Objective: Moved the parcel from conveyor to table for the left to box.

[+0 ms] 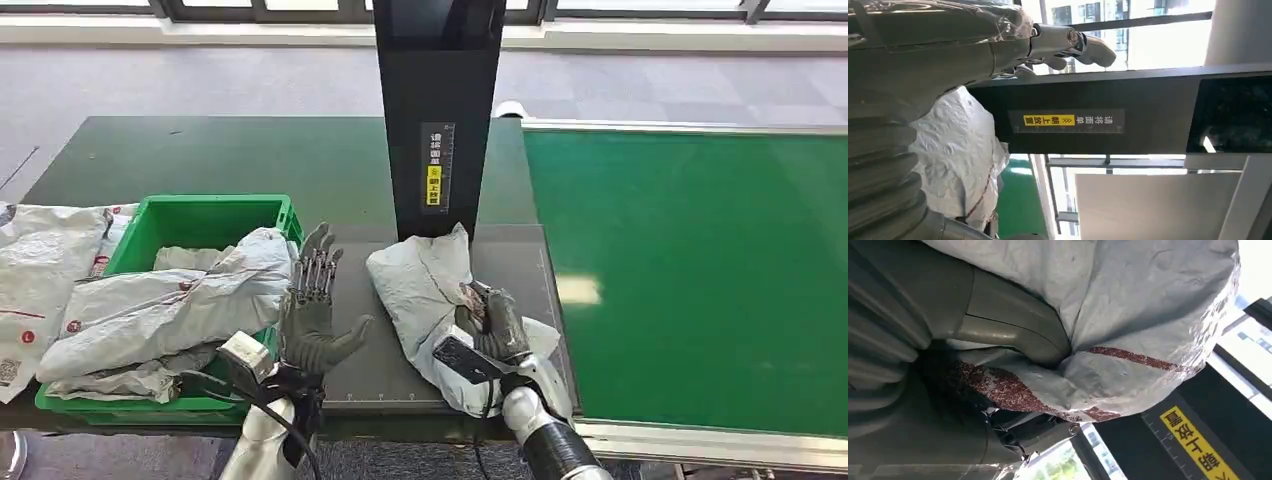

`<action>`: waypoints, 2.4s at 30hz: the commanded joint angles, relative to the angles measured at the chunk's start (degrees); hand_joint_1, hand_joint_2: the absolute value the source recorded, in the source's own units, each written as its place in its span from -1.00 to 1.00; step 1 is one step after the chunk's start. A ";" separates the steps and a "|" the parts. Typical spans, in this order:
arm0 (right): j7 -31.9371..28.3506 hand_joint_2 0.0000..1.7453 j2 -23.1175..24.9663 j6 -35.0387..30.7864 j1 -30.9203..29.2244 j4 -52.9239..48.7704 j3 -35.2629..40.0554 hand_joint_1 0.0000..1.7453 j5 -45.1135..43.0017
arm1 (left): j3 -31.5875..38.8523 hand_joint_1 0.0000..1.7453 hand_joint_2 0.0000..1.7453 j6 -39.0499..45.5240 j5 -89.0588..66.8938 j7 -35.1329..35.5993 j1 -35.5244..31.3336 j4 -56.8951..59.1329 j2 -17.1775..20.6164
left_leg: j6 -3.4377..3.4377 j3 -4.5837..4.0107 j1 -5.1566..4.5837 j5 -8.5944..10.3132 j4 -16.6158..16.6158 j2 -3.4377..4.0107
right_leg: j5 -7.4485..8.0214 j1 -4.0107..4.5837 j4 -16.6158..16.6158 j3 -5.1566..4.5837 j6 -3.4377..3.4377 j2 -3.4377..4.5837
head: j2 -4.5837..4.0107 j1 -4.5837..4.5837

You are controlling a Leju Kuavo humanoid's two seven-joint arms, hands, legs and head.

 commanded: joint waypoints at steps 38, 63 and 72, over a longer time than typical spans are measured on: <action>-3.04 1.00 5.24 -17.55 23.28 -66.44 -8.29 -1.00 -0.24 | -2.25 -1.00 1.00 2.22 -2.64 0.15 -4.71 8.88 0.53 | 0.03 -0.14 -0.06 0.00 0.07 -0.31 | -0.12 -0.05 0.11 -0.06 -0.01 -0.34 | 0.00 0.00; -3.04 1.00 5.74 -17.55 25.03 -70.01 -3.82 -1.00 -4.05 | -35.04 -1.00 1.00 29.78 -12.56 11.48 -22.98 42.40 -2.14 | 0.07 0.21 -0.01 -0.04 -0.03 -0.11 | -0.01 0.01 -0.11 0.31 0.00 -0.15 | 0.00 0.00; -3.04 1.00 5.37 -17.55 26.69 -72.19 -3.17 -1.00 -4.89 | -53.55 -1.00 1.00 31.00 -20.98 30.62 -26.71 49.33 -2.14 | 0.11 0.20 -0.02 -0.07 -0.04 -0.06 | -0.01 -0.02 -0.11 0.30 0.02 -0.10 | 0.00 0.00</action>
